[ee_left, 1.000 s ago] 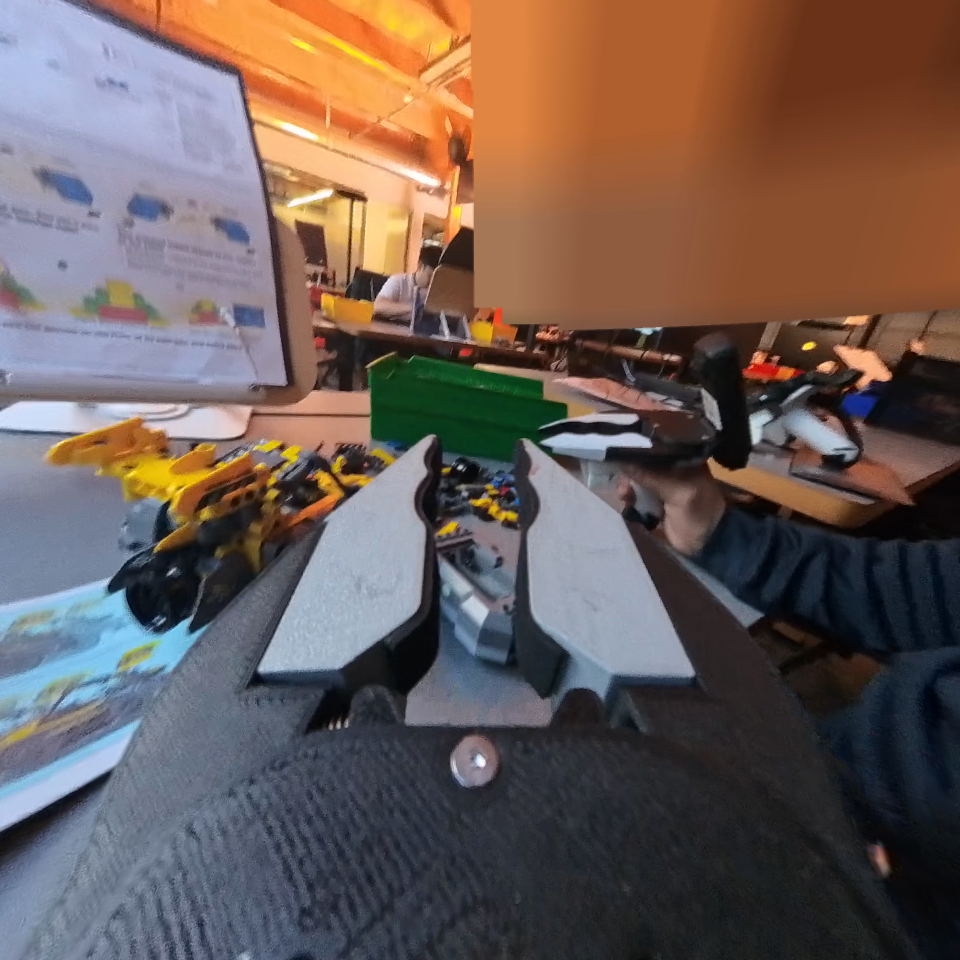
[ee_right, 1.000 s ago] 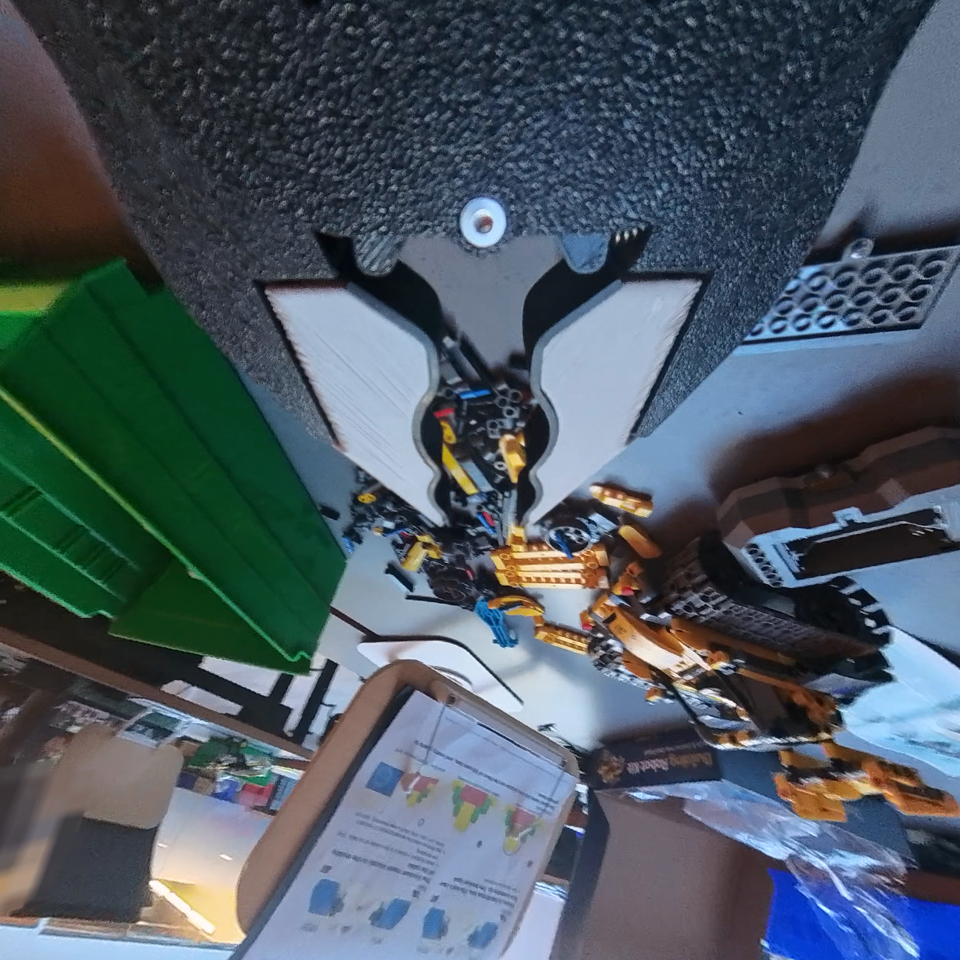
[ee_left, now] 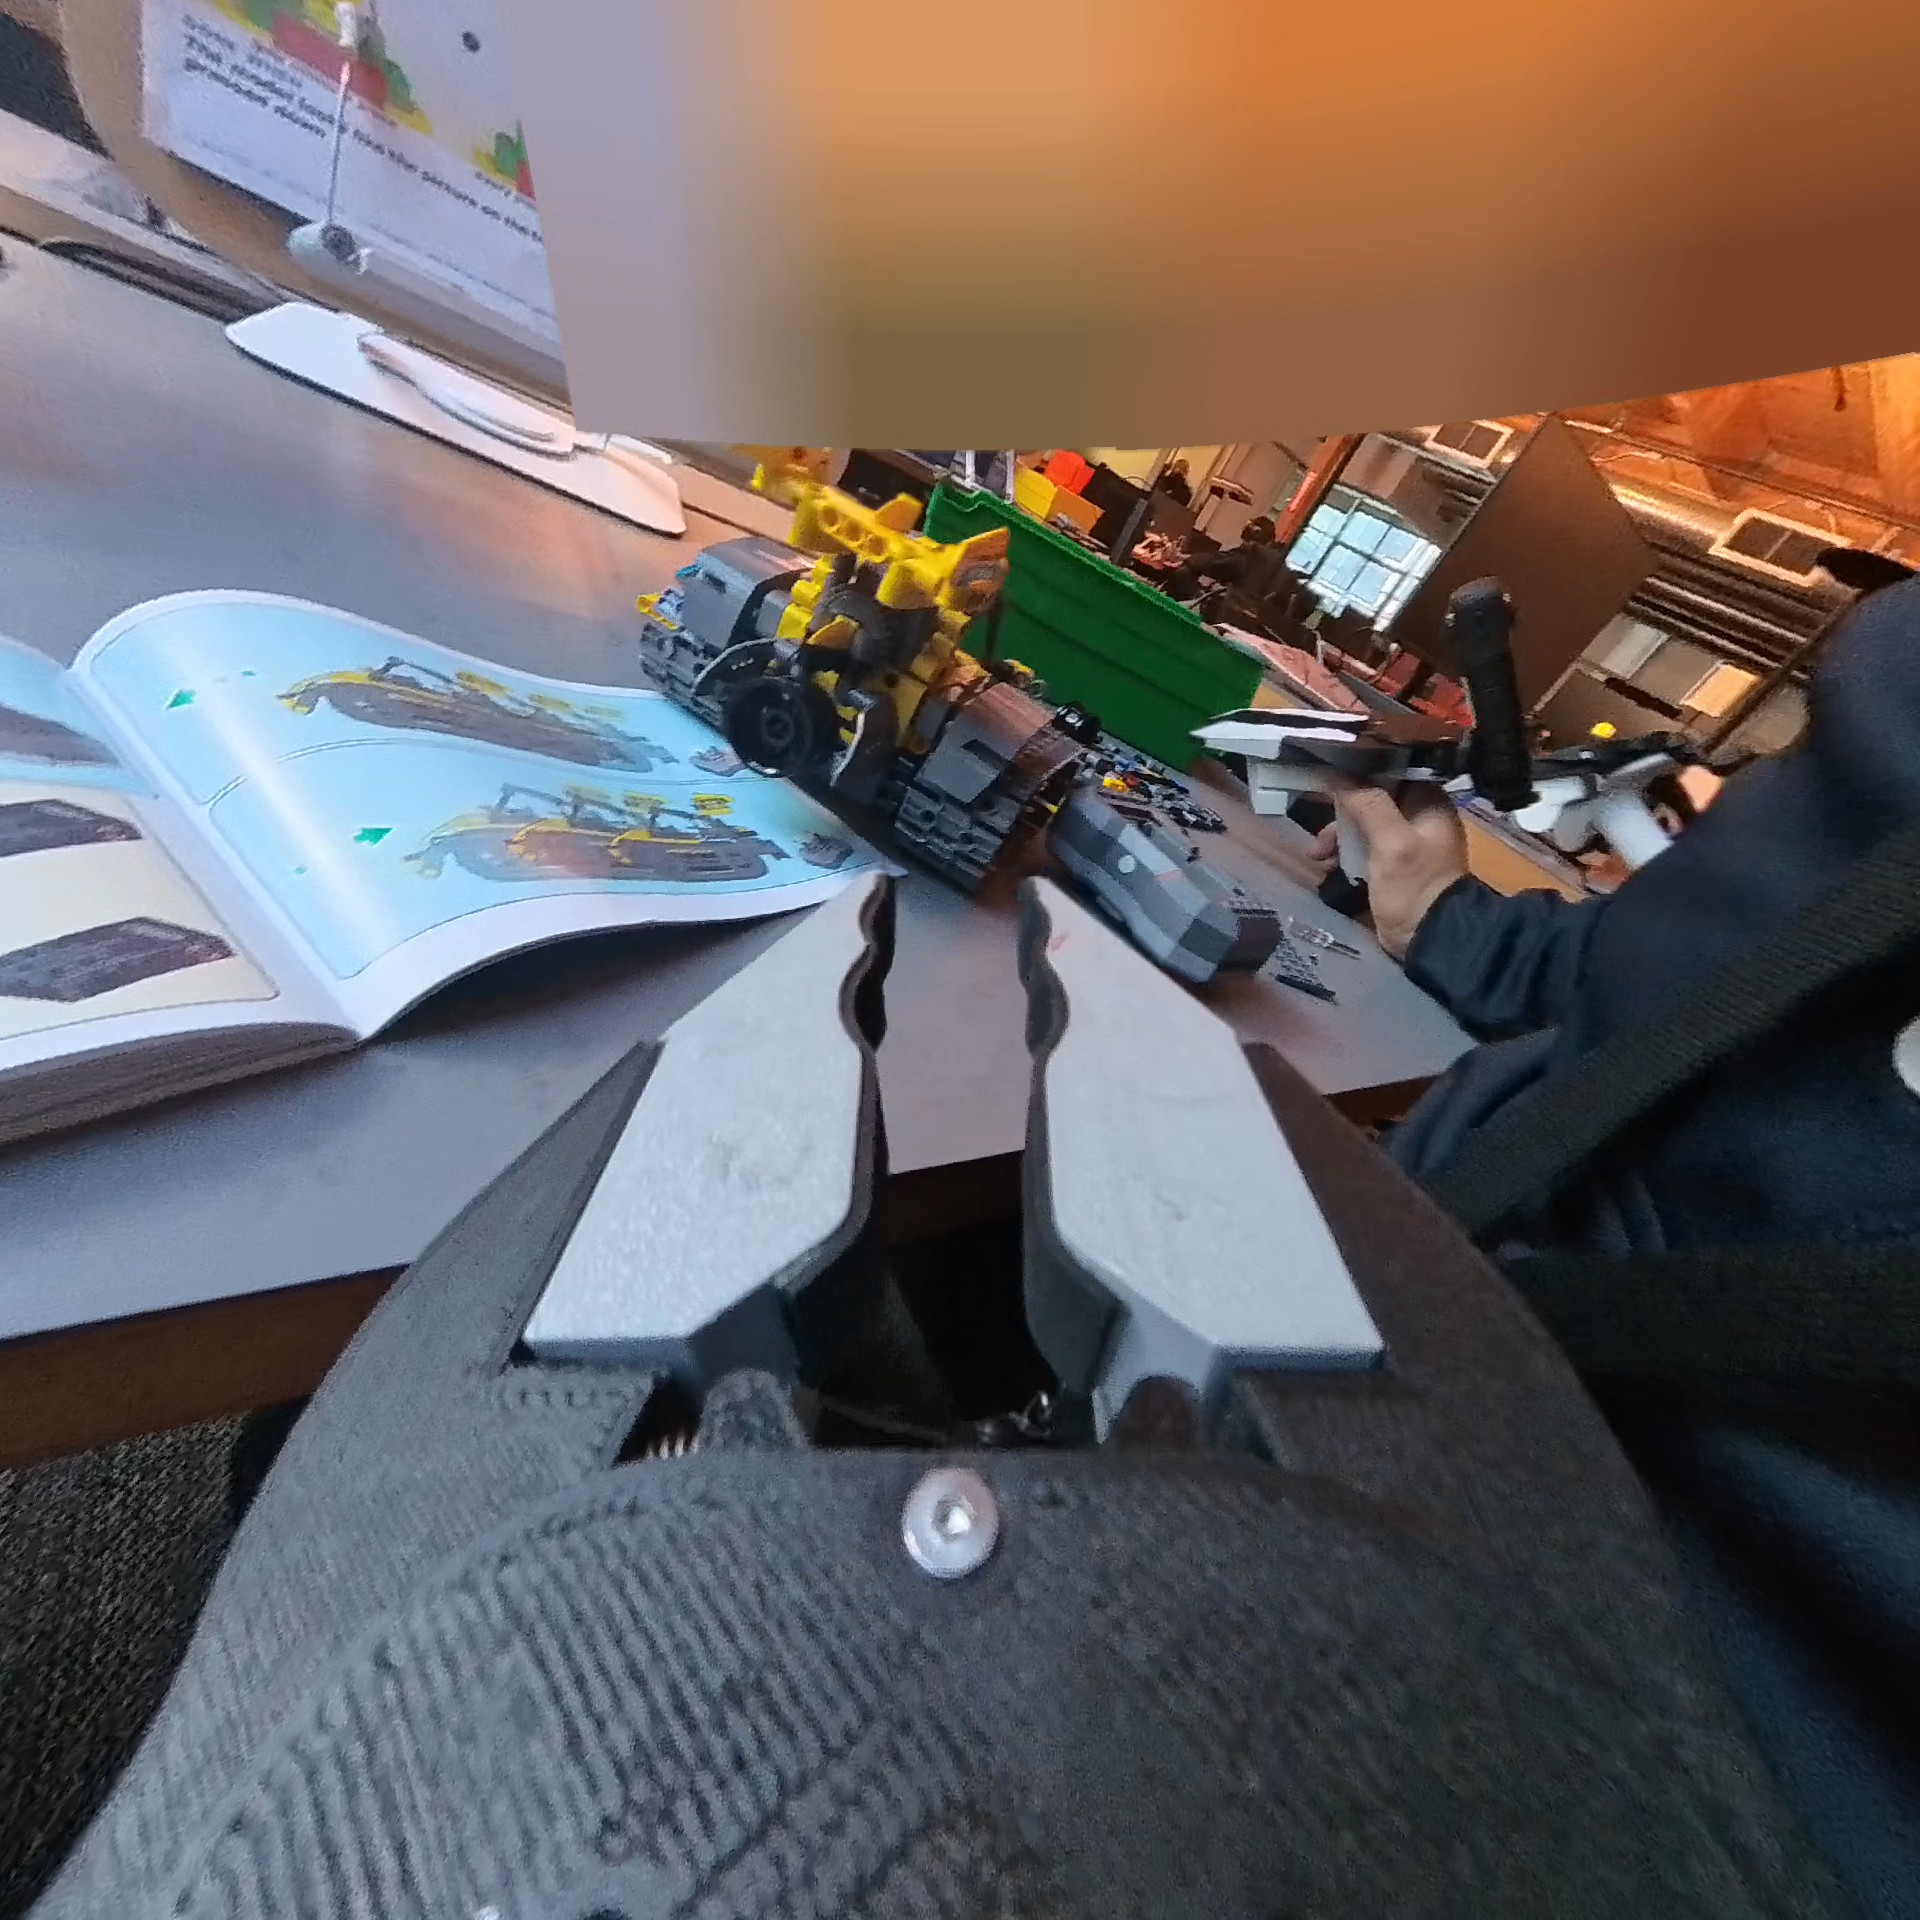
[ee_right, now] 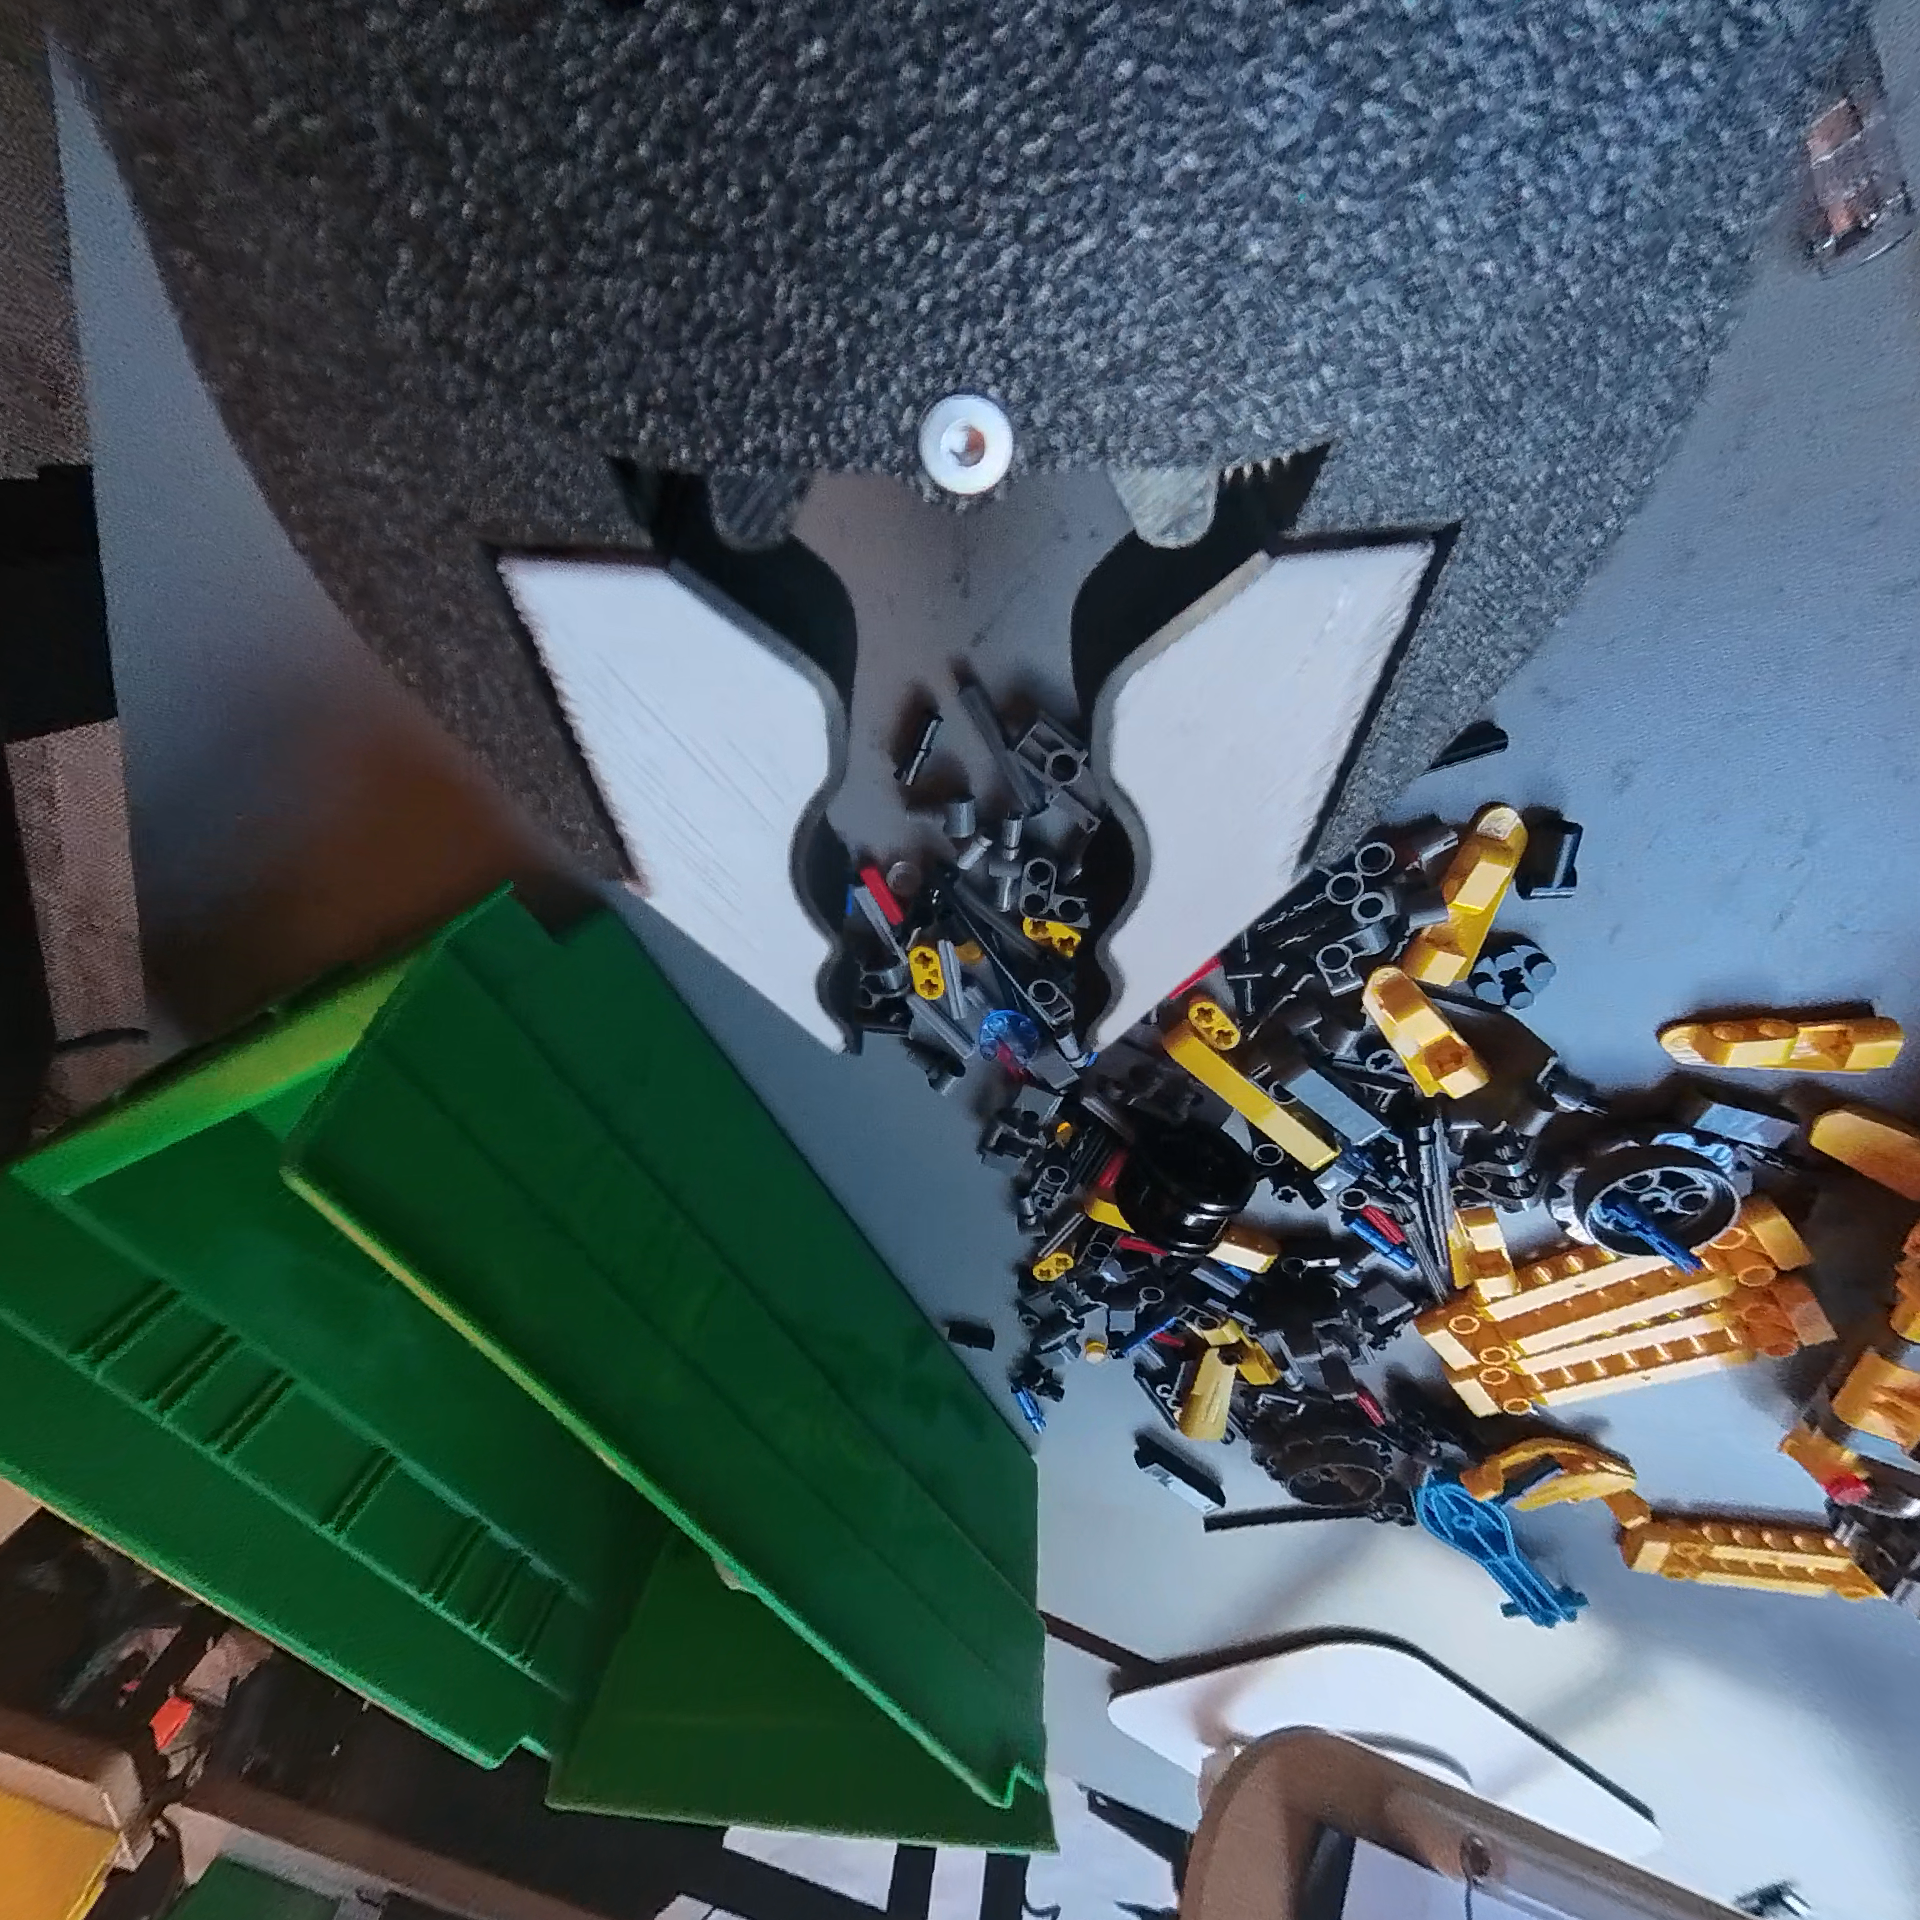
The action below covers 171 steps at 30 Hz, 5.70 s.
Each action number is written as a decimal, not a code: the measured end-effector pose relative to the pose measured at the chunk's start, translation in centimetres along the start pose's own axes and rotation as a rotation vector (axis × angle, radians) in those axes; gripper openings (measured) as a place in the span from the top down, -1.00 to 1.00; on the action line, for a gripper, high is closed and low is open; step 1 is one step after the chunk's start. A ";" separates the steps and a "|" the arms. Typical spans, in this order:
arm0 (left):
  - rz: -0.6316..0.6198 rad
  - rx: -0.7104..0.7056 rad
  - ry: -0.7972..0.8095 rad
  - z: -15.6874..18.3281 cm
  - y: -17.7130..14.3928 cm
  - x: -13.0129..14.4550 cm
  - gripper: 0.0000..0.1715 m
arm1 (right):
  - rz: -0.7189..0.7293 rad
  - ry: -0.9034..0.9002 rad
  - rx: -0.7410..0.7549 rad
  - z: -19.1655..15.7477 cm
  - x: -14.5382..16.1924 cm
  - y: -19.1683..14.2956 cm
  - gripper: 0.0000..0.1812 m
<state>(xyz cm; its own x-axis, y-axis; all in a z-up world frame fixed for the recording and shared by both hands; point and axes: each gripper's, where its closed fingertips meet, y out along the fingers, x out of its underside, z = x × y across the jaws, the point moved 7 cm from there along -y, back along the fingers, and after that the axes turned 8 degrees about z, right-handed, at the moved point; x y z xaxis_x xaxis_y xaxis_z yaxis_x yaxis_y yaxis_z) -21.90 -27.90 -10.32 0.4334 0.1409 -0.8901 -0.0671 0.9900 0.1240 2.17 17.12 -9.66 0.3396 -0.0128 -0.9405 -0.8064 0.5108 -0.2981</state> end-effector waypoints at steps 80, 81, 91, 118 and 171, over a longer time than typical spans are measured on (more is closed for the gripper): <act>-0.410 0.188 0.440 10.8 12.1 5.1 0.44 | 0.556 0.292 -0.438 -0.2 -4.2 -7.1 0.70; -0.417 0.194 0.462 10.8 12.5 5.0 0.43 | 0.547 0.306 -0.452 -0.3 -4.2 -6.9 0.69; -0.507 0.234 0.523 10.1 14.8 5.9 0.29 | 0.275 0.207 -0.673 -5.4 -2.5 -4.0 0.58; -0.732 0.263 0.642 10.0 16.3 9.1 0.31 | 0.110 0.001 -0.769 -9.1 -1.4 -3.5 0.84; -0.264 0.040 0.606 12.2 8.2 7.0 0.50 | 0.140 0.132 -0.576 -6.4 -1.9 -1.8 0.85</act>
<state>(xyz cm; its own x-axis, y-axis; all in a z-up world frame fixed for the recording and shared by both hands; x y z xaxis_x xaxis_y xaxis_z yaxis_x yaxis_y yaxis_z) -8.46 -18.77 -10.15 -0.1520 -0.1232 -0.9807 0.0105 0.9919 -0.1263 -0.16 10.77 -8.38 0.1786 -0.1045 -0.9784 -0.9838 -0.0314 -0.1763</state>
